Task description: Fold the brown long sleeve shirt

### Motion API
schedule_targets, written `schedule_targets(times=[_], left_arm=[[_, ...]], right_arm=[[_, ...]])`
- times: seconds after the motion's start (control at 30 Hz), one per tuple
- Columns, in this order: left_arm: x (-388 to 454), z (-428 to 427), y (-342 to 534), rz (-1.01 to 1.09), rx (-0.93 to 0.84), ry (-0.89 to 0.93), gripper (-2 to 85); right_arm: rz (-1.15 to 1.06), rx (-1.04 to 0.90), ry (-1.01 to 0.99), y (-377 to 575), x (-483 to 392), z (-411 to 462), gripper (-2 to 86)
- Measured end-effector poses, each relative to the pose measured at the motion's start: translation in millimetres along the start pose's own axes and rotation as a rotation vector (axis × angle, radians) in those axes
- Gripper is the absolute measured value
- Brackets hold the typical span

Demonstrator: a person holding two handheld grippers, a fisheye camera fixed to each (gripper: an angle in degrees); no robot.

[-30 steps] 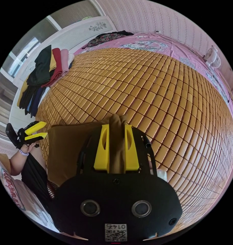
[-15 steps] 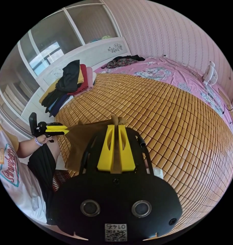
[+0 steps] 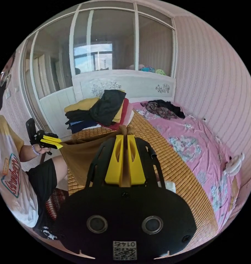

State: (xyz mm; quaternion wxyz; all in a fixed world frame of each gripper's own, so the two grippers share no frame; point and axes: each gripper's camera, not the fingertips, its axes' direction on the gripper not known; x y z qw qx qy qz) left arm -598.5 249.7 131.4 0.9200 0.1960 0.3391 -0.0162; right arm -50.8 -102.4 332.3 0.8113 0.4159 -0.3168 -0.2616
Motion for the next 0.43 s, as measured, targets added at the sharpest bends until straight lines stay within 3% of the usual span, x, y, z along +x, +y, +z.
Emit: schedule_targets(times=[0.13, 0.23, 0.33, 0.43], left_arm=[[-106, -23, -23, -0.224, 0.097, -0.267, 3.9], [-175, -33, -4, -0.373, 0.031, -0.337, 6.9], [-201, -51, 36, -0.420, -0.052, -0.329, 7.2], [-199, -75, 81, -0.416, -0.126, -0.349, 6.5]], right_arm=[[-0.260, 0.056, -0.106, -202, -45, 94, 4.0], [-0.147, -0.009, -0.073, -290, -74, 188, 8.5], [-0.013, -0.024, -0.114, -283, -103, 246, 9.3], [-0.101, -0.118, -0.087, -221, -147, 286, 9.3]])
